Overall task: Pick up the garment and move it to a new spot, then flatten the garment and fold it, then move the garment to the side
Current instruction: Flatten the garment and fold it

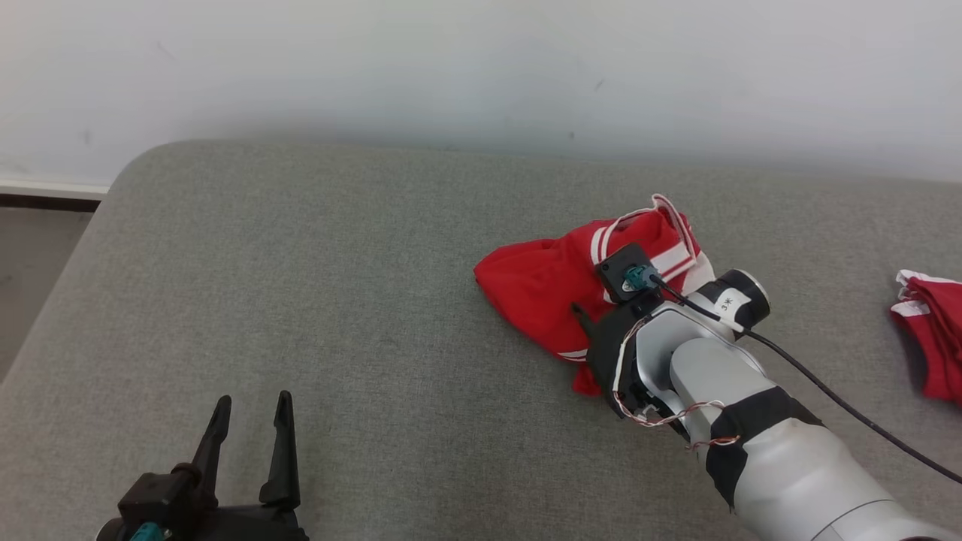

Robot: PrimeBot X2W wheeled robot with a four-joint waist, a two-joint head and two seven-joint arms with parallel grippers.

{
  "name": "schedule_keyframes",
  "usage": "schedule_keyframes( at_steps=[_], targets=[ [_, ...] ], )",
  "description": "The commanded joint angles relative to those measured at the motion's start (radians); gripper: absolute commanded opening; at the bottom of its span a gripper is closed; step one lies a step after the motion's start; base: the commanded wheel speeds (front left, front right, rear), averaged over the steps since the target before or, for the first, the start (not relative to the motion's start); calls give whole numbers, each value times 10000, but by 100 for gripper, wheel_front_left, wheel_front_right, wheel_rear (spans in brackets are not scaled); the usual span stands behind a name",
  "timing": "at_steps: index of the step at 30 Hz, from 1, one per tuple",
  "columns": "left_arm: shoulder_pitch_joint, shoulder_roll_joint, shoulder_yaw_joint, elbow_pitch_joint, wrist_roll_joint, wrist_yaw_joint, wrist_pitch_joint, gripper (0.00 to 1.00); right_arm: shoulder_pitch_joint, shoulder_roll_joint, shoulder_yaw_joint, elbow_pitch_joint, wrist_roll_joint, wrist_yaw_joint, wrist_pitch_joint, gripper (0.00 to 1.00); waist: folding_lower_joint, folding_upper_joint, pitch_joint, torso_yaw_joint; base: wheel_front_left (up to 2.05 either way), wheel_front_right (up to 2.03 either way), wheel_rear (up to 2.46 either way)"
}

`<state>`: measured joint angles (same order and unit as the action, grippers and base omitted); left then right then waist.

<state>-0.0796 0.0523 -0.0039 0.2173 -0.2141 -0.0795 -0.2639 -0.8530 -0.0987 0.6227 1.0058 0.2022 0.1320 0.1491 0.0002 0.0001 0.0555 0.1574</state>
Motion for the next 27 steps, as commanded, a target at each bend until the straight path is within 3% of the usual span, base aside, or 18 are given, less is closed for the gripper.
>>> schedule_keyframes(
  at_steps=[1, 2, 11, 22, 27],
  targets=[
    [-123, -13, 17, 2, 20, 19, -3, 100, -81, 49, 124, 222, 152, -29, -36, 12, -2, -1, 103, 95, 0, 0, 0],
    [-112, -14, 23, 5, 14, 18, -3, 100, -113, 68, 185, 371, 227, -29, -12, 0, -2, -1, 104, 95, 0, 0, 0],
    [60, -18, 148, 103, 49, -1, -5, 100, -541, 323, 516, 303, 1350, -29, -955, 0, -2, -1, -130, -56, 0, 0, 0],
    [130, -15, 275, -65, 127, 50, -4, 100, -2786, 498, 991, -1793, 3984, -29, -2129, 0, -2, -1, -182, -426, 0, 0, 0],
    [87, -14, 224, -56, 144, 32, -4, 100, -3835, 486, 882, -2594, 5308, -29, -3329, 0, -2, -1, -187, -429, 0, 0, 0]
  ],
)
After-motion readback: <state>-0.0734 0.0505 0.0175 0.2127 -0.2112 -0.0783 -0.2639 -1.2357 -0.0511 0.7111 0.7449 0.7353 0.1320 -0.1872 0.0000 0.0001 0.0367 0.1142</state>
